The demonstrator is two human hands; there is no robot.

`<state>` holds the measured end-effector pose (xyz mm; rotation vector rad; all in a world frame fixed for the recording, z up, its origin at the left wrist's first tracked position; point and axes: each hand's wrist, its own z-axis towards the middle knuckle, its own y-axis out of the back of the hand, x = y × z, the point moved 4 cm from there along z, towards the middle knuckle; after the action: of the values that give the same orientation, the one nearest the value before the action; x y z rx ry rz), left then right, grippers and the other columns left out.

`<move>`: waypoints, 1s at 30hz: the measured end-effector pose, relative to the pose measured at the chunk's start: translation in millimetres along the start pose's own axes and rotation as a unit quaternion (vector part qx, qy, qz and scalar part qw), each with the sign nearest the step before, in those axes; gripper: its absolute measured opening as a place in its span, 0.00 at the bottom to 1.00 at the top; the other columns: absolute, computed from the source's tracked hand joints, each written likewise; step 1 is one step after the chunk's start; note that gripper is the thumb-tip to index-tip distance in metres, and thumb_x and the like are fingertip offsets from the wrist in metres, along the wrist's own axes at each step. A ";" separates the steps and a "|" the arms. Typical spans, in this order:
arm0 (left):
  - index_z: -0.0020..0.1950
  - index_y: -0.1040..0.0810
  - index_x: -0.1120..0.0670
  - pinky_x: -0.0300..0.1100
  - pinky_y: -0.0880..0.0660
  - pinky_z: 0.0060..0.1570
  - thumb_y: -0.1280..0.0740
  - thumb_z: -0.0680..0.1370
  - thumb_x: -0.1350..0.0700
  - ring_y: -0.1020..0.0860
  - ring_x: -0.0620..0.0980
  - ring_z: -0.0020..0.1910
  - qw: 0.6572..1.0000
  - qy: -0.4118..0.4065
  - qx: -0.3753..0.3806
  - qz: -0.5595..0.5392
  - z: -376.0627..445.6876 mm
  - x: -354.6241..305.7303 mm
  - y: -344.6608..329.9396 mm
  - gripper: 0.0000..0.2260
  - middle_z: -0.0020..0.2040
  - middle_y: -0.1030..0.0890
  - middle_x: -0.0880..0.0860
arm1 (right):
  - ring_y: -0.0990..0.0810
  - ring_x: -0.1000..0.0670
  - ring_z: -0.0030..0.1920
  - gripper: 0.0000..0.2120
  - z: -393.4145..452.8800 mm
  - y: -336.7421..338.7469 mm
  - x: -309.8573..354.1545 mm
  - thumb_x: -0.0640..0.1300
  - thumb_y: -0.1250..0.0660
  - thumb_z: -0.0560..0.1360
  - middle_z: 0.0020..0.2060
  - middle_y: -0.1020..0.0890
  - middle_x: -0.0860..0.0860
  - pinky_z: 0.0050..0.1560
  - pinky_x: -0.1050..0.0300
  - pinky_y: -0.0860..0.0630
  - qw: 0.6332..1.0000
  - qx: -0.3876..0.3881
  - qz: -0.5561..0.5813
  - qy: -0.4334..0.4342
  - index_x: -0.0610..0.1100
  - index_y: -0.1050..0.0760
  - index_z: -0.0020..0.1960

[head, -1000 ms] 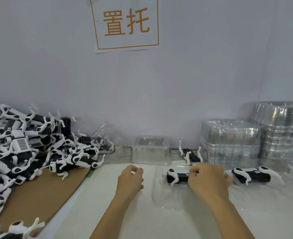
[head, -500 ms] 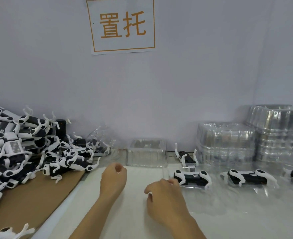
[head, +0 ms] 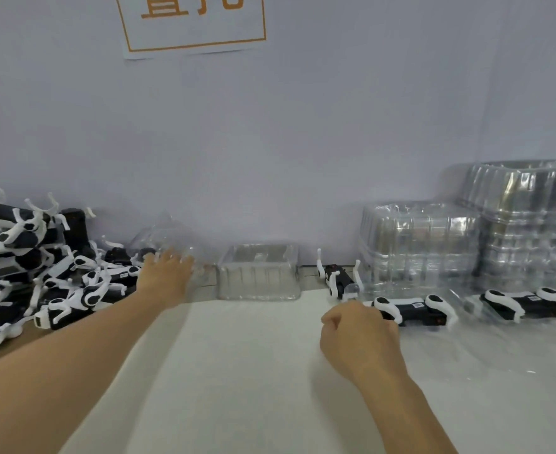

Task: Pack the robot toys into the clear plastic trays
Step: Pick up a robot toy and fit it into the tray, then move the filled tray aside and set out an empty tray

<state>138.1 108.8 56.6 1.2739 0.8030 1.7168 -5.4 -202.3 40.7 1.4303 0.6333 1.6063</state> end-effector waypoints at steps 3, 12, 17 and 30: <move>0.72 0.36 0.48 0.53 0.37 0.67 0.41 0.80 0.54 0.32 0.53 0.71 0.998 -0.004 -0.019 0.053 4.6 1.4 -0.4 0.20 0.67 0.25 0.50 | 0.29 0.53 0.44 0.15 2.7 2.4 -3.9 0.42 0.43 0.77 0.49 0.19 0.58 0.53 0.57 0.43 0.999 -0.020 0.001 -0.027 0.54 0.20 0.53; 0.59 0.29 0.47 0.47 0.37 0.60 0.35 0.77 0.56 0.24 0.48 0.54 0.984 -0.033 -0.131 0.120 16.2 -7.3 46.8 0.11 0.50 0.20 0.45 | 0.23 0.50 0.47 0.13 1.6 3.3 5.6 0.43 0.44 0.78 0.45 0.18 0.56 0.54 0.54 0.38 0.997 -0.074 -0.003 -0.004 0.54 0.22 0.52; 0.54 0.28 0.55 0.49 0.29 0.55 0.38 0.74 0.65 0.27 0.53 0.44 0.978 -0.027 -0.169 -0.117 14.6 -15.0 123.8 0.11 0.44 0.24 0.52 | 0.21 0.49 0.44 0.11 -1.8 1.9 17.7 0.42 0.41 0.77 0.36 0.18 0.53 0.55 0.53 0.35 0.989 -0.122 0.057 0.056 0.49 0.20 0.48; 0.47 0.25 0.54 0.40 0.32 0.36 0.41 0.78 0.68 0.24 0.47 0.31 0.394 0.105 -0.119 -0.905 -83.9 -46.2 181.3 0.10 0.33 0.24 0.50 | 0.24 0.58 0.59 0.23 -13.2 -13.9 32.7 0.56 0.37 0.78 0.56 0.24 0.66 0.61 0.49 0.24 0.845 -0.002 0.535 0.027 0.57 0.33 0.72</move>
<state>19.7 -15.3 169.1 -0.4507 1.1703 -0.0334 -13.1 -165.3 43.4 1.8736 -0.2544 2.4668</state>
